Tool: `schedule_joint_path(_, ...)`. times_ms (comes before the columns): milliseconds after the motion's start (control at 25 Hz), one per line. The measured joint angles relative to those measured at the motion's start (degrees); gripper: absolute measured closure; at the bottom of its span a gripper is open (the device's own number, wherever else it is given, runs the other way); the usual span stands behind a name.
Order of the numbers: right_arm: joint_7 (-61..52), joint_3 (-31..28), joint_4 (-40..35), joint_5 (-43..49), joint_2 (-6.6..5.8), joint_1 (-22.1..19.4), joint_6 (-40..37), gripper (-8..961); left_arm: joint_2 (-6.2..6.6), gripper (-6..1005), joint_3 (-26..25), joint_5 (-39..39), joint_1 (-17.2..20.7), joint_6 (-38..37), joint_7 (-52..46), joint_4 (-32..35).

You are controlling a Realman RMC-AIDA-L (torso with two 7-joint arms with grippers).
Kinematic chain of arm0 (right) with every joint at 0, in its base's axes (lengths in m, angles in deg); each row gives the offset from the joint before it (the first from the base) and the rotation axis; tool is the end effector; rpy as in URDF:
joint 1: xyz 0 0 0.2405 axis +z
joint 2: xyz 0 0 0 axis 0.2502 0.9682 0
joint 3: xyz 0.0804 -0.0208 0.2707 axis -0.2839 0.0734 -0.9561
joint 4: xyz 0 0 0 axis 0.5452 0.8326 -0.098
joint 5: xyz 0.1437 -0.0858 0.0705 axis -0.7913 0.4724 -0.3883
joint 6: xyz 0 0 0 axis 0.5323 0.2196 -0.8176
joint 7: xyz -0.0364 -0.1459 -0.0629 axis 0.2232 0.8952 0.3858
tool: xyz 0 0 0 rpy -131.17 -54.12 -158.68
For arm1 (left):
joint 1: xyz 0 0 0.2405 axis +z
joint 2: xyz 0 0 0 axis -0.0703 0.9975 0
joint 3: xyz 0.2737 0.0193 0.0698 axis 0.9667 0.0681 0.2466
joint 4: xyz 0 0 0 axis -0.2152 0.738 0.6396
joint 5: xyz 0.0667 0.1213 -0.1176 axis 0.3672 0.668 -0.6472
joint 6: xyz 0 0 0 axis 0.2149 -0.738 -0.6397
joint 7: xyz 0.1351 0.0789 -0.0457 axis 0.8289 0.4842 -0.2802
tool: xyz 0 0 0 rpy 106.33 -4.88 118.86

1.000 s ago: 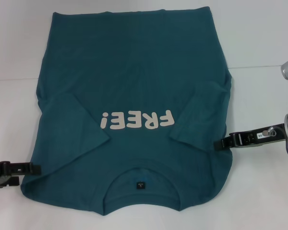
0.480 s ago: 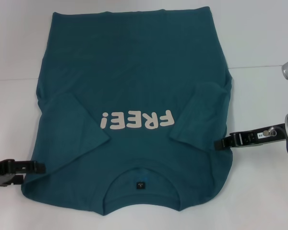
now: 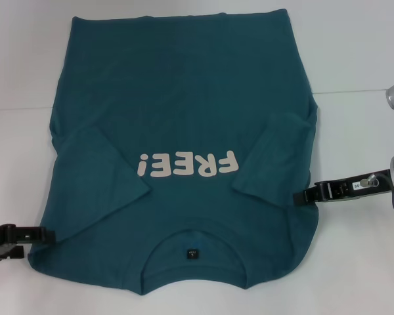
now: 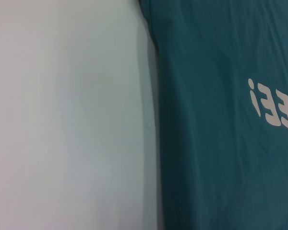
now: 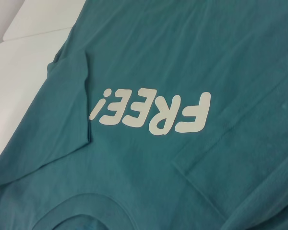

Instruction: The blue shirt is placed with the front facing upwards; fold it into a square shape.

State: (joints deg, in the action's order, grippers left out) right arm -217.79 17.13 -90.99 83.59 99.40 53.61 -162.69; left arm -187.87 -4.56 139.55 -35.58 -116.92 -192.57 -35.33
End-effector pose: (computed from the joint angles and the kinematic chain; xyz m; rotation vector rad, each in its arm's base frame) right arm 0.2881 0.3748 -0.0166 -2.3488 1.5595 0.2274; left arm -0.3444 0.3394 0.0181 -2.0729 -1.8705 -0.2107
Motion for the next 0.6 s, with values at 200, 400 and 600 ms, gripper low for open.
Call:
schedule_joint_path(200,0.00,0.00,0.00,0.00,0.00,0.00,0.01,917,0.00,72,0.02,0.04,-0.47,0.06,-0.02,-0.07)
schedule_joint_path(400,0.00,0.00,-0.01,-0.10,0.00,-0.01,-0.03,917,-0.05,71,0.08,0.09,-1.05,0.08,-0.05,-0.14)
schedule_joint_path(600,0.00,0.00,-0.01,-0.57,0.00,-0.30,-0.15,916,-0.08,74,0.09,0.10,-1.22,0.01,-0.11,-0.14)
